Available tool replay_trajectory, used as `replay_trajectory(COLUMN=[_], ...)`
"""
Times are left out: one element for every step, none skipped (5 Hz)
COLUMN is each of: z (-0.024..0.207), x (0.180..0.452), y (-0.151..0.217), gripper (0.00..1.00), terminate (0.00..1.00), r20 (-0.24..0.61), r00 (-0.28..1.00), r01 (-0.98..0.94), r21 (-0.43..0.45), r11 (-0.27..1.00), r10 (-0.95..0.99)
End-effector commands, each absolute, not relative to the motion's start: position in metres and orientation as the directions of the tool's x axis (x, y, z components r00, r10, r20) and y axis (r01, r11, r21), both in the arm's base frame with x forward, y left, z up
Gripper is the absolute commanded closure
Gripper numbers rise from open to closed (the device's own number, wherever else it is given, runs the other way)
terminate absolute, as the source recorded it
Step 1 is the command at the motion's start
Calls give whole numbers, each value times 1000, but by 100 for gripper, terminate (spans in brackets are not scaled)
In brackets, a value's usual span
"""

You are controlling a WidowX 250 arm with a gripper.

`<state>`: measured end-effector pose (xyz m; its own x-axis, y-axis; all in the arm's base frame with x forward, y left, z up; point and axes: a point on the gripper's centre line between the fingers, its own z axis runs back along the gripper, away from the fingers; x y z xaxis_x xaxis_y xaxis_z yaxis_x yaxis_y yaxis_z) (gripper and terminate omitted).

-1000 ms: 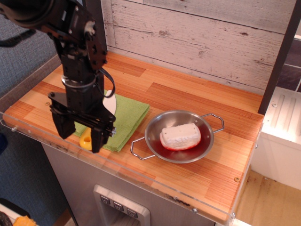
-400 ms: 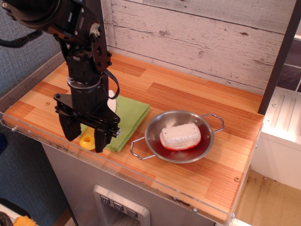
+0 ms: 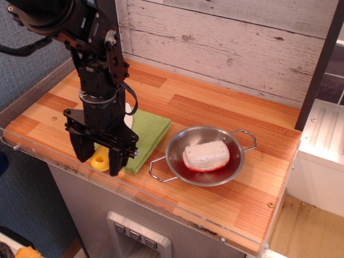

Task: Put the yellow knife on the left side of the green cloth

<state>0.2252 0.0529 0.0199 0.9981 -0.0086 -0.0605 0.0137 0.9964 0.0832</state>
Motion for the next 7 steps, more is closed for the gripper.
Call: replay_trajectory(z=[21,20,25,63,97,93,63], x=[233,234,235,235,230,224,215], y=[53,51,48,50,73,113,150], gripper=[100,100,100,100,100,100,100], terminate=[0,0,0,0,0,0,0], r20=[-47,-48,-48,26,83,24,-45], r00=[999,999,998,999,995,992,985], r01=[18,20,33,38,42,117,170], r21=[84,79,88,137,141,108,71], r11=[996,997,996,990,989,987,983], r10=[-14,-16,-28,-42,-54,-120,-167])
